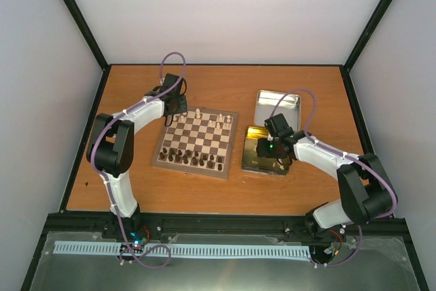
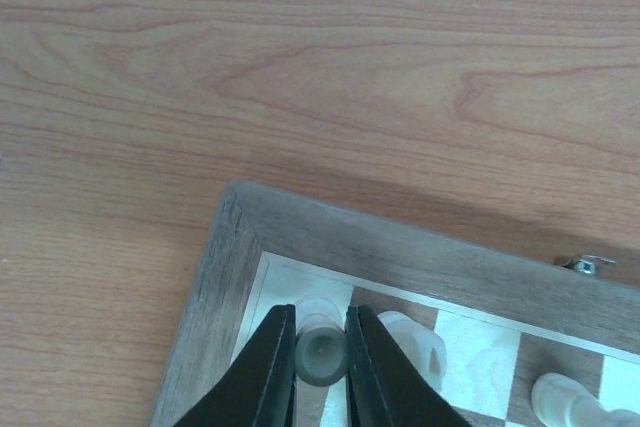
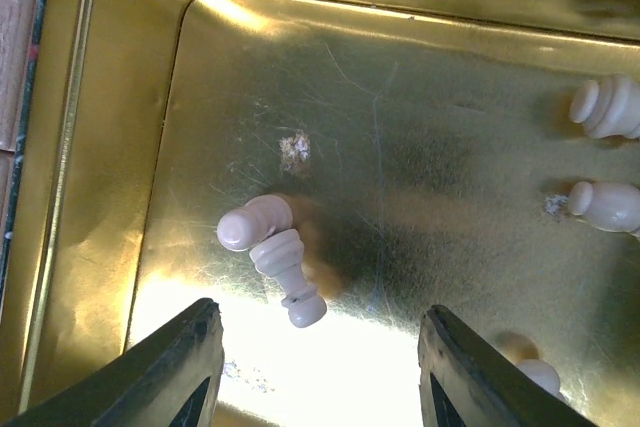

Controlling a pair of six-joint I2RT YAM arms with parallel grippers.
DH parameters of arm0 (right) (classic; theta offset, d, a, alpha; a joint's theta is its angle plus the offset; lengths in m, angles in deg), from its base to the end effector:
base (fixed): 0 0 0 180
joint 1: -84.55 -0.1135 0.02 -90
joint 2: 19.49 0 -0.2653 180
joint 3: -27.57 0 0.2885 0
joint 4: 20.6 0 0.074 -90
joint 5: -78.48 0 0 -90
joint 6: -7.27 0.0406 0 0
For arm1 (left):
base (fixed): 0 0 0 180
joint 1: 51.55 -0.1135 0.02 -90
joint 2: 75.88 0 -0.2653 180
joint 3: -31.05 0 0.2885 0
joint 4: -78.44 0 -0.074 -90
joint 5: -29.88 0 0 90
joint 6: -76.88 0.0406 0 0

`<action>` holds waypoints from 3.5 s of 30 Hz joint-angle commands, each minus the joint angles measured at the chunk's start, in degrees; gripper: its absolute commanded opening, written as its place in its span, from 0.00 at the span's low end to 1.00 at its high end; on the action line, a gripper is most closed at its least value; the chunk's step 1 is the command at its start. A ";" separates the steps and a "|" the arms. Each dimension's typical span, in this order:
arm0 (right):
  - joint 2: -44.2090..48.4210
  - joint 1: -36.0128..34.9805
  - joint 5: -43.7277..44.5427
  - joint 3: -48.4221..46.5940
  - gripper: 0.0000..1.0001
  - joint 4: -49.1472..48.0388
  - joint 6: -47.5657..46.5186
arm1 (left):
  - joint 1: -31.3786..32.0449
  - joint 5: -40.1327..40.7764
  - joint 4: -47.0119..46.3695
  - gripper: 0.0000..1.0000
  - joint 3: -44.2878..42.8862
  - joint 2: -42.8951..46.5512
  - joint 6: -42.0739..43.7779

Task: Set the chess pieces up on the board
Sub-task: Place the chess piece in the storage box, then pick up the chess piece from the storage box, then place the chess piece on the chessboard.

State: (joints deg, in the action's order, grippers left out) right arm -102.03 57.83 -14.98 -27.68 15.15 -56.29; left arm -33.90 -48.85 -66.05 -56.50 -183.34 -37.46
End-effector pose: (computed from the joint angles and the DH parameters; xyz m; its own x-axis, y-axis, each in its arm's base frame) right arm 0.2614 0.1343 0.1422 -0.9236 0.0327 -0.3820 -0.0693 0.9658 0.2500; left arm 0.4174 -0.1245 0.1746 -0.7938 -0.1716 -0.5834 -0.1487 0.9850 -0.0873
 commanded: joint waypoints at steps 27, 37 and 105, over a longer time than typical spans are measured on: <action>0.86 -0.22 0.88 -0.06 0.54 -0.51 0.33 | -2.13 -1.12 6.63 0.42 -5.41 1.49 0.24; -4.30 -0.26 3.45 -3.47 0.51 1.70 -2.38 | -2.17 -13.21 0.09 0.55 1.86 21.04 -2.80; -29.67 -21.07 12.67 -46.98 0.09 11.53 -3.31 | -1.13 -3.69 -2.51 0.74 24.50 61.19 -3.79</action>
State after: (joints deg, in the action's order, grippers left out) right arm -126.82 38.29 -5.87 -67.48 21.38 -56.95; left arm -35.15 -57.55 -73.48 -28.61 -124.87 -44.17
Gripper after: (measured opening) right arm 0.097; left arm 0.721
